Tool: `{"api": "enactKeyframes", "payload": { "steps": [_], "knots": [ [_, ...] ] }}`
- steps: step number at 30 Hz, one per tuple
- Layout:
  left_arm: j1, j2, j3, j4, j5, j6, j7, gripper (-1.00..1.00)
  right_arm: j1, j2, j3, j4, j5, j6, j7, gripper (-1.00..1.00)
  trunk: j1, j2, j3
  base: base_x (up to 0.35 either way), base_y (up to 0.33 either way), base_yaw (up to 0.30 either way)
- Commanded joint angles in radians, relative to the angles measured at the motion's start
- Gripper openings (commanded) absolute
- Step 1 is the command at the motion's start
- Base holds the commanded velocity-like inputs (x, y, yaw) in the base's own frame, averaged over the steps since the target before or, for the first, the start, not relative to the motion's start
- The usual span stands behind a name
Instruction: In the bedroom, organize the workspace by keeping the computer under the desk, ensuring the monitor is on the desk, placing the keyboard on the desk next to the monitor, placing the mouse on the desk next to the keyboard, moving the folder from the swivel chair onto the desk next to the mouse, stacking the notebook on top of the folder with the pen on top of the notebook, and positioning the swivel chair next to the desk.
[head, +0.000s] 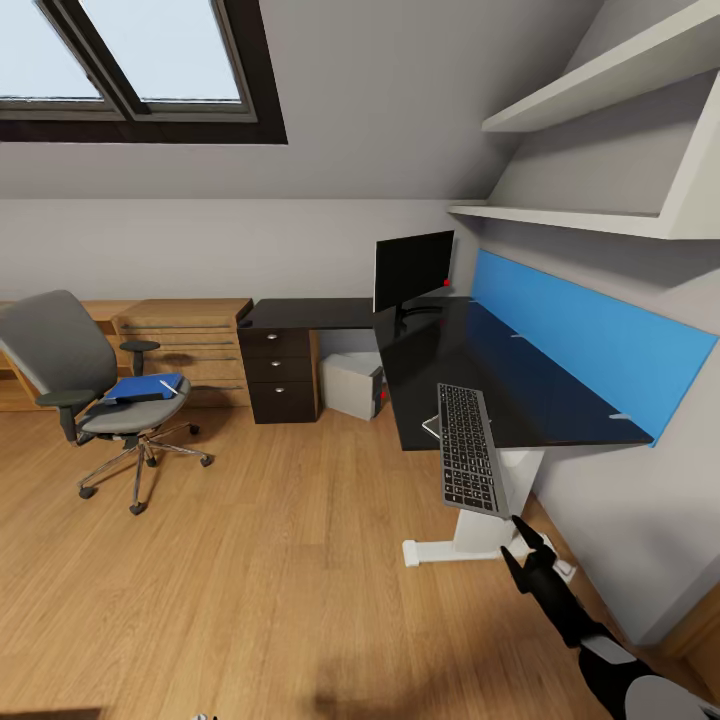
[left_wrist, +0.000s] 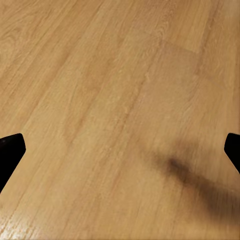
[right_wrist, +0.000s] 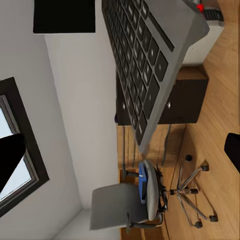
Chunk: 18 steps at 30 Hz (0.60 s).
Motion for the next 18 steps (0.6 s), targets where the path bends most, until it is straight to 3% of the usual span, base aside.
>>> {"api": "enactKeyframes", "payload": {
  "steps": [1,7,18],
  "knots": [
    [-0.001,0.000,-0.005,0.001,0.011,-0.003,-0.007,1.00,-0.001,0.000,0.006,-0.008,-0.016,0.009,-0.010,1.00,0.000,-0.001,-0.001,0.000,0.000,0.000],
    [-0.001,0.000,-0.005,0.001,0.011,-0.006,-0.006,1.00,-0.001,0.000,0.005,-0.084,-0.056,0.012,-0.066,1.00,0.000,-0.001,-0.001,0.000,0.000,0.000],
    [-0.001,-0.001,-0.005,0.001,0.008,-0.009,-0.006,1.00,-0.001,-0.006,0.004,-0.109,-0.099,0.018,-0.078,1.00,0.000,-0.001,-0.001,0.000,0.000,0.000]
  ]
}}
